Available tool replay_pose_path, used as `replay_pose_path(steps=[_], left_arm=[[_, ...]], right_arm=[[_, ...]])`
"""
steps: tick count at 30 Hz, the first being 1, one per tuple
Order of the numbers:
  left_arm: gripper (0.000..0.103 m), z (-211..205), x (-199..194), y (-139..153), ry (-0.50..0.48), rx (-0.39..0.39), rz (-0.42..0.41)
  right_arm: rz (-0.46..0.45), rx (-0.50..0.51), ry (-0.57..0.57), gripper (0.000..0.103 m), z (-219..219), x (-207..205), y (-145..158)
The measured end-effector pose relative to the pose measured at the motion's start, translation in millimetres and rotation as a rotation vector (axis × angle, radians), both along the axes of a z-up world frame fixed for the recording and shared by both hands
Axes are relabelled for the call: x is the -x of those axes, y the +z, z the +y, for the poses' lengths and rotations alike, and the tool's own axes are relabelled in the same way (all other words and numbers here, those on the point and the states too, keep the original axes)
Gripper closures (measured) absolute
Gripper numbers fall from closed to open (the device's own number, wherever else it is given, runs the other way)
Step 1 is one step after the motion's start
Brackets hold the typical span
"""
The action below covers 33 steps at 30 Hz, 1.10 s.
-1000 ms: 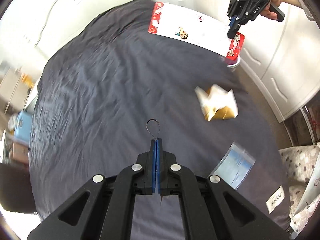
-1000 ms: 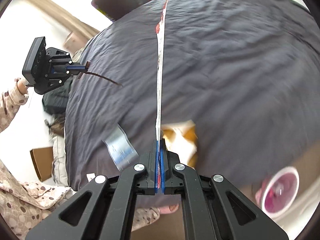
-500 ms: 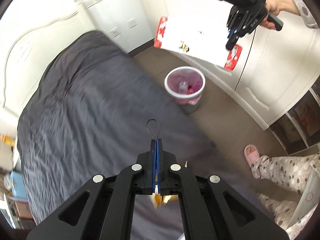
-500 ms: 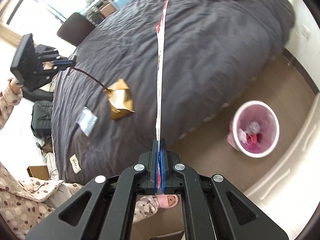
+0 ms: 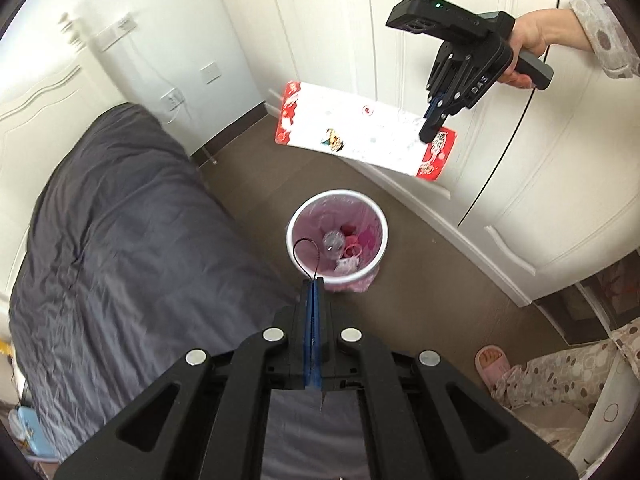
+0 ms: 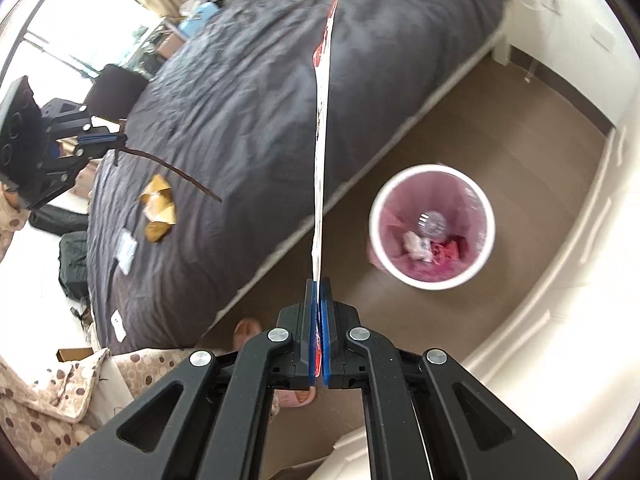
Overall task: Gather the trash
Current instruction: 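Carry the strap and card over the white bin with both tools, then open both tools to drop the strap and card into the bin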
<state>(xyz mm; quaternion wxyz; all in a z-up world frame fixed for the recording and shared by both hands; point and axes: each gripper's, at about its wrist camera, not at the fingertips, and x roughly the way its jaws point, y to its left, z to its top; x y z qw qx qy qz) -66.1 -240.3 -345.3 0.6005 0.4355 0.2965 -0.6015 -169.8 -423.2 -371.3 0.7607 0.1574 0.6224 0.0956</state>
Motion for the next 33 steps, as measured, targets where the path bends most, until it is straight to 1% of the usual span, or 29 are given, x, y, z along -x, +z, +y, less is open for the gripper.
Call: replay_pose_path(steps=[5,9,11,13,16,21,24,26,28,29,30,31,32,33], left_arm=[[0.102,-68.2,-6.7,-20.1,-0.089,0.02,0.049],[0.102,-127.6,-24.3,-47.2,-0.162,0.049,0.099],[0.102,-157.2,-31.5,-65.8,-0.195,0.046,0.114],[0.102,-174.8,-35.2,-78.4,-0.211,0.039,0.127],[0.102,-194.3,-39.0,-100.3,-0.228,0.018,0.153],[0.102,-208.8,-35.8,-142.0,-0.238,-0.02,0.168],[0.102,-213.4,-35.6,-162.2,-0.221,-0.041,0.185],[0.102,-215.5,-33.6,-171.1,-0.217,-0.056,0.196],[0.102,-218.5,-31.6,-181.2,-0.219,-0.069,0.186],[0.099,-219.5,-29.5,-187.3,-0.217,-0.085,0.186],[0.091,-222.4,-30.3,-189.4,-0.216,-0.093,0.184],[0.083,-224.0,-32.0,-192.6,-0.211,-0.098,0.178],[0.056,-224.0,-31.1,-193.7,-0.202,-0.096,0.173],[0.025,-222.9,-32.2,-192.5,-0.197,-0.088,0.174]], right_arm=[[0.035,0.024,-0.042,0.102,-49.1,-2.7,-29.2],[0.067,0.019,-0.076,0.102,-79.5,-12.9,-57.7],[0.071,0.009,-0.091,0.102,-92.4,-20.4,-71.6],[0.07,-0.013,-0.112,0.102,-102.2,-27.7,-85.8],[0.081,-0.036,-0.108,0.102,-108.1,-38.9,-108.6],[0.108,-0.068,-0.105,0.102,-117.7,-50.7,-148.1],[0.131,-0.09,-0.088,0.101,-120.3,-55.3,-168.3],[0.139,-0.083,-0.074,0.101,-119.1,-58.2,-181.8],[0.143,-0.079,-0.063,0.099,-118.3,-61.4,-191.4],[0.146,-0.077,-0.059,0.098,-118.1,-62.8,-196.1],[0.146,-0.069,-0.051,0.098,-117.1,-64.7,-200.5],[0.15,-0.059,-0.046,0.093,-116.7,-66.6,-202.9],[0.155,-0.05,-0.044,0.072,-116.1,-67.5,-205.4],[0.152,-0.043,-0.033,0.064,-114.8,-68.7,-207.1]])
